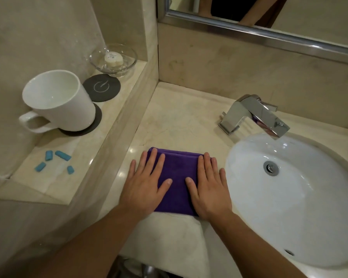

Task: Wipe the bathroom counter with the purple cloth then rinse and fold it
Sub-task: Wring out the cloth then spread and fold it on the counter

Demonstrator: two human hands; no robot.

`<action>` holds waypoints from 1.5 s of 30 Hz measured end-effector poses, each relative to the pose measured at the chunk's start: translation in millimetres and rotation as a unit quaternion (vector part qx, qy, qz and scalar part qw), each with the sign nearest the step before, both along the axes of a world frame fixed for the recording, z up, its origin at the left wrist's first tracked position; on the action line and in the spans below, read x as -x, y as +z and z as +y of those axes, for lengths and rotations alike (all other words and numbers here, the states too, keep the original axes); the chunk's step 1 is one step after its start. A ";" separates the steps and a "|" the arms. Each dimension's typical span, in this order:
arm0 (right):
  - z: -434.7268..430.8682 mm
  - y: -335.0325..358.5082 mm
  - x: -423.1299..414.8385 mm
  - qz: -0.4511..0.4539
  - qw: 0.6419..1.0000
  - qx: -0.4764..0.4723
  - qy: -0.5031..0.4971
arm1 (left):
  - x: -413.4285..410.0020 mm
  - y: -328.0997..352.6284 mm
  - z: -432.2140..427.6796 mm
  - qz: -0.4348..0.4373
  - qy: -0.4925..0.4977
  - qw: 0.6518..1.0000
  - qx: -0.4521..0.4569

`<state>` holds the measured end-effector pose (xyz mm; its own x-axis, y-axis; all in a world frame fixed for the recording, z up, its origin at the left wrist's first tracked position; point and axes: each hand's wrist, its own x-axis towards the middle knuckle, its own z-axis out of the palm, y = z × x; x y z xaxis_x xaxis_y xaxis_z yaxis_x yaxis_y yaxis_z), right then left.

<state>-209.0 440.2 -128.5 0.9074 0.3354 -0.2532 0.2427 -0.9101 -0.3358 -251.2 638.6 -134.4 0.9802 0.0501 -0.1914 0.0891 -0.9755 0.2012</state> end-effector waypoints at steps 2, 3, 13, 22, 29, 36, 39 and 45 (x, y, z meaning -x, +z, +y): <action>-4.4 3.2 1.3 -0.009 1.000 0.012 0.020 | 1.9 4.0 -1.9 0.013 -0.007 1.000 -0.010; -8.3 5.3 6.5 -0.025 0.999 0.010 0.036 | 5.9 5.6 -1.8 0.005 -0.013 1.000 -0.011; -47.8 6.8 62.2 -0.164 0.977 -0.059 0.125 | 64.8 20.2 19.3 -0.103 -0.162 0.980 0.046; -47.7 15.3 67.0 -0.167 0.975 0.014 0.147 | 68.3 17.0 27.5 -0.133 -0.193 0.970 0.061; -40.4 36.0 61.2 -0.151 0.978 0.017 0.145 | 53.9 41.3 27.8 -0.100 -0.253 0.962 0.006; -37.5 82.2 28.9 -0.181 0.967 -0.029 0.178 | 28.8 77.2 33.2 -0.105 -0.170 0.979 0.042; -33.6 109.4 11.8 -0.160 0.975 -0.044 0.150 | 8.1 108.2 30.1 -0.099 -0.118 0.985 0.075; -35.1 156.0 -15.4 -0.122 0.987 -0.102 0.035 | -31.9 157.2 26.6 -0.086 -0.013 0.984 0.156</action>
